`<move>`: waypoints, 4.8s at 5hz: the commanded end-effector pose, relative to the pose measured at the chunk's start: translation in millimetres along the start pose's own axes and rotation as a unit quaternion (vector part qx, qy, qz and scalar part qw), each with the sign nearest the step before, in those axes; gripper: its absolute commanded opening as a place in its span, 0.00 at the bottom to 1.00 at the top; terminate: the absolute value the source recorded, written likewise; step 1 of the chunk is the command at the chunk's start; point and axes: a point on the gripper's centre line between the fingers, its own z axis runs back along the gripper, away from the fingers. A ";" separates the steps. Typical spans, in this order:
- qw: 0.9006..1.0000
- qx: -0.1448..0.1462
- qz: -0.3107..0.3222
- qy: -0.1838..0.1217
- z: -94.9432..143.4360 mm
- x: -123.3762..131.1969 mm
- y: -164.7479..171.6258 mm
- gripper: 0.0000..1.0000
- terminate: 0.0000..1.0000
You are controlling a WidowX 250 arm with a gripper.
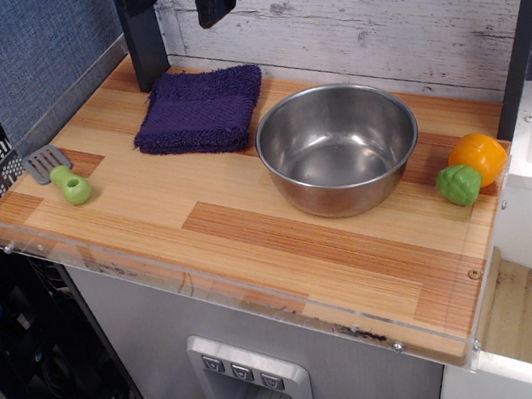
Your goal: Move the towel bottom of table between spatula and pot
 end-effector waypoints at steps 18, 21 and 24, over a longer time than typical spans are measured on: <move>0.999 -0.014 0.024 0.029 -180.9 76.7 67.0 1.00 0.00; 0.997 -0.032 -0.022 0.070 -174.9 16.6 46.6 1.00 0.00; 0.992 -0.028 -0.057 0.109 -169.6 -39.2 42.1 1.00 0.00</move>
